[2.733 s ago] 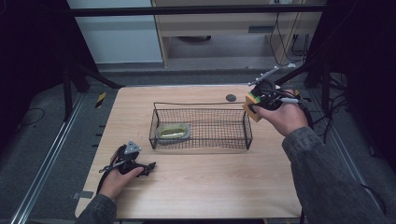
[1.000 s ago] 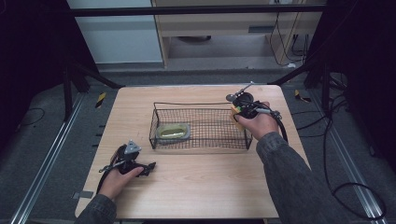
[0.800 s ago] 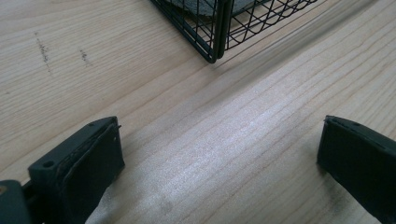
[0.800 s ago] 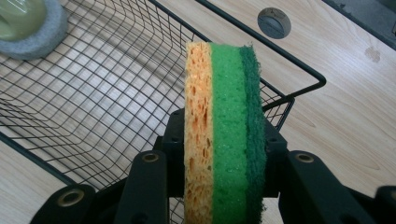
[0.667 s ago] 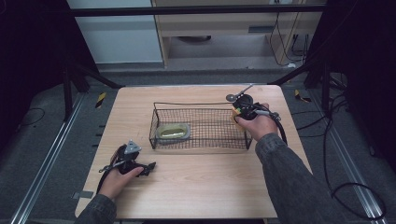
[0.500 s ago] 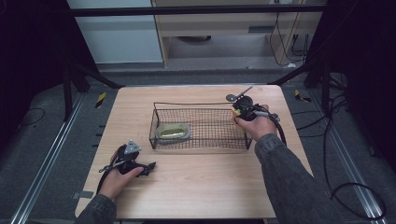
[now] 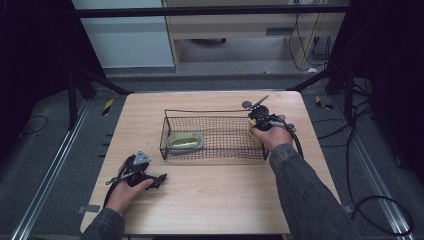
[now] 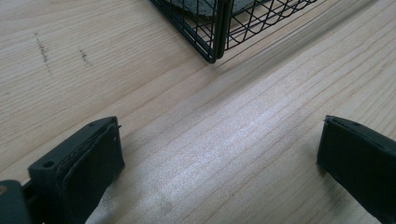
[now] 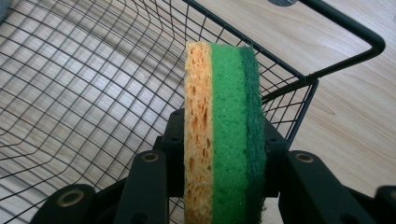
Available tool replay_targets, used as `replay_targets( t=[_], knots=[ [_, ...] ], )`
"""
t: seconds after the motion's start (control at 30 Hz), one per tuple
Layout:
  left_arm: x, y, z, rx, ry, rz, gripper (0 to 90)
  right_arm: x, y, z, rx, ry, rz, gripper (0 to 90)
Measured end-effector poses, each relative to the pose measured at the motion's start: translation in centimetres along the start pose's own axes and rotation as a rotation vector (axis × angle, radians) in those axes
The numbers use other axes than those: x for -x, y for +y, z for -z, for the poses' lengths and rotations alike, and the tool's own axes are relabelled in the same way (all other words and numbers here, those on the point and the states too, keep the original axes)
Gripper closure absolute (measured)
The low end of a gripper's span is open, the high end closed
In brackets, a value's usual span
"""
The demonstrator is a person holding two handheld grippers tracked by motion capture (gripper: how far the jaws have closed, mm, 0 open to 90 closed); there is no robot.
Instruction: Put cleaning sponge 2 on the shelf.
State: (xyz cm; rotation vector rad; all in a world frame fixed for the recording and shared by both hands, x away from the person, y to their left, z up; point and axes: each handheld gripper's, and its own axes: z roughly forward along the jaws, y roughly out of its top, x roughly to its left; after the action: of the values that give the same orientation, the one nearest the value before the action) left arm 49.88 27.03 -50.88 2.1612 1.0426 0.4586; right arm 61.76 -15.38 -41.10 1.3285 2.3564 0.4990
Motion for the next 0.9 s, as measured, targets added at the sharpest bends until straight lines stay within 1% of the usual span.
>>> replay_targets(
  t=[0.17, 0.3, 0.33, 0.37, 0.43, 0.53, 0.67, 0.9],
  knots=[
    [0.0, 0.0, 0.0, 0.003, 0.0, 0.003, 0.0, 0.0, 0.0, -0.4, -0.009, 0.002, -0.006, 64.5],
    [0.0, 0.0, 0.0, 0.002, 0.0, 0.002, 0.0, -0.1, 0.1, -0.7, -0.011, -0.002, 0.003, 64.4],
    [0.0, 0.0, 0.0, 0.002, 0.0, 0.003, 0.0, -0.1, 0.1, -0.7, -0.014, 0.0, -0.006, 64.4],
    [0.0, 0.0, 0.0, 0.002, 0.0, 0.003, 0.0, -0.2, 0.1, -0.9, -0.021, 0.0, -0.007, 64.3],
    [0.0, 0.0, 0.0, 0.002, 0.0, 0.002, 0.0, -0.2, 0.1, -1.1, -0.019, 0.001, -0.003, 64.3],
    [0.0, 0.0, 0.0, 0.004, 0.0, 0.004, 0.0, -0.2, 0.1, -1.1, -0.022, 0.001, -0.007, 64.3],
    [0.0, 0.0, 0.0, 0.003, -0.001, 0.003, 0.0, -0.3, 0.2, -1.2, -0.024, 0.001, 0.001, 64.2],
    [0.0, 0.0, 0.0, 0.003, -0.001, 0.003, 0.0, -0.3, 0.2, -1.3, -0.029, 0.001, -0.008, 63.4]
  ],
)
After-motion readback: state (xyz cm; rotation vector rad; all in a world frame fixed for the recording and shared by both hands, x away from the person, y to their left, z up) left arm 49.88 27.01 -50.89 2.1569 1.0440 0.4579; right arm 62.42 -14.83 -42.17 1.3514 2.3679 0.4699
